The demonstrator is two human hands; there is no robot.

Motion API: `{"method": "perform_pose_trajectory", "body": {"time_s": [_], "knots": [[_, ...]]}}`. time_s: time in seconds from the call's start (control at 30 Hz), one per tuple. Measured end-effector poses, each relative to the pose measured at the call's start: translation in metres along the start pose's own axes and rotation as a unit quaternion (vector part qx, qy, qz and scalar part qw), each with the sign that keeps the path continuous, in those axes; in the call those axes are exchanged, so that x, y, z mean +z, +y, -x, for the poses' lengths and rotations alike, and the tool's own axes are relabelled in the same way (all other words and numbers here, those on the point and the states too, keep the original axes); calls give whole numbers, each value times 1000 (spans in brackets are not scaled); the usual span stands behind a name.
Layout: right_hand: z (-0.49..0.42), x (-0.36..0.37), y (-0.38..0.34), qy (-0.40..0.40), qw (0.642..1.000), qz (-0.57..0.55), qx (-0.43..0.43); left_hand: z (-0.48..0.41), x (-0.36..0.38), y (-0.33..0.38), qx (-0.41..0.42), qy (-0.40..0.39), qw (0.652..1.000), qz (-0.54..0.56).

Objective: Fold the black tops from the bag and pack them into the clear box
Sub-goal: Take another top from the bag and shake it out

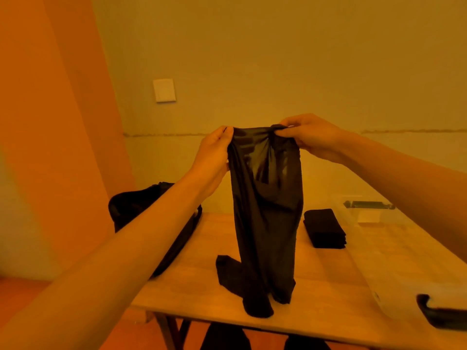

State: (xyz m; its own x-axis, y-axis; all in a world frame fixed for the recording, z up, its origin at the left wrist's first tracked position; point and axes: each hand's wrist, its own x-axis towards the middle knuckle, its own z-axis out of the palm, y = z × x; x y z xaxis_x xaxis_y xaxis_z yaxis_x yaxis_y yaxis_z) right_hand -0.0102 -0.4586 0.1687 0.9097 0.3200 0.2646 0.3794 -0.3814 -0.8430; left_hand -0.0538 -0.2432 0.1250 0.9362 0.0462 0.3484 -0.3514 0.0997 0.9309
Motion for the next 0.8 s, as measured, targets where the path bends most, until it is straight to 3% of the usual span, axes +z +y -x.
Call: {"method": "perform_pose_trajectory", "body": {"time_s": [0.07,0.13,0.23,0.3,0.37,0.43,0.53,0.6,0.7,0.8], "knots": [[1,-4,-7,-17,1000,-12,12,2,-5,-6,-44,26,998,46],[2,1,-13,-20,999,-12,25,6,-3,-11,-94,2,995,41],[1,12,-20,-19,995,-56,74,16,9,-18,-103,-71,986,-108],[1,10,-22,-6,991,-42,126,16,11,-24,-45,-42,973,-223],[3,-2,-17,10,986,16,165,9,1,-30,31,22,938,-344],[6,-13,-7,16,976,24,217,0,-17,-33,40,72,888,-453],[10,-21,8,17,955,-48,292,-2,-38,-36,-21,61,783,-619],[9,-20,17,40,945,-132,297,-1,-48,-39,-95,25,753,-651],[5,-16,26,78,932,-230,269,5,-61,-41,-285,-76,809,-508],[1,-12,32,81,932,-283,210,11,-69,-47,-327,-47,860,-389]]}}
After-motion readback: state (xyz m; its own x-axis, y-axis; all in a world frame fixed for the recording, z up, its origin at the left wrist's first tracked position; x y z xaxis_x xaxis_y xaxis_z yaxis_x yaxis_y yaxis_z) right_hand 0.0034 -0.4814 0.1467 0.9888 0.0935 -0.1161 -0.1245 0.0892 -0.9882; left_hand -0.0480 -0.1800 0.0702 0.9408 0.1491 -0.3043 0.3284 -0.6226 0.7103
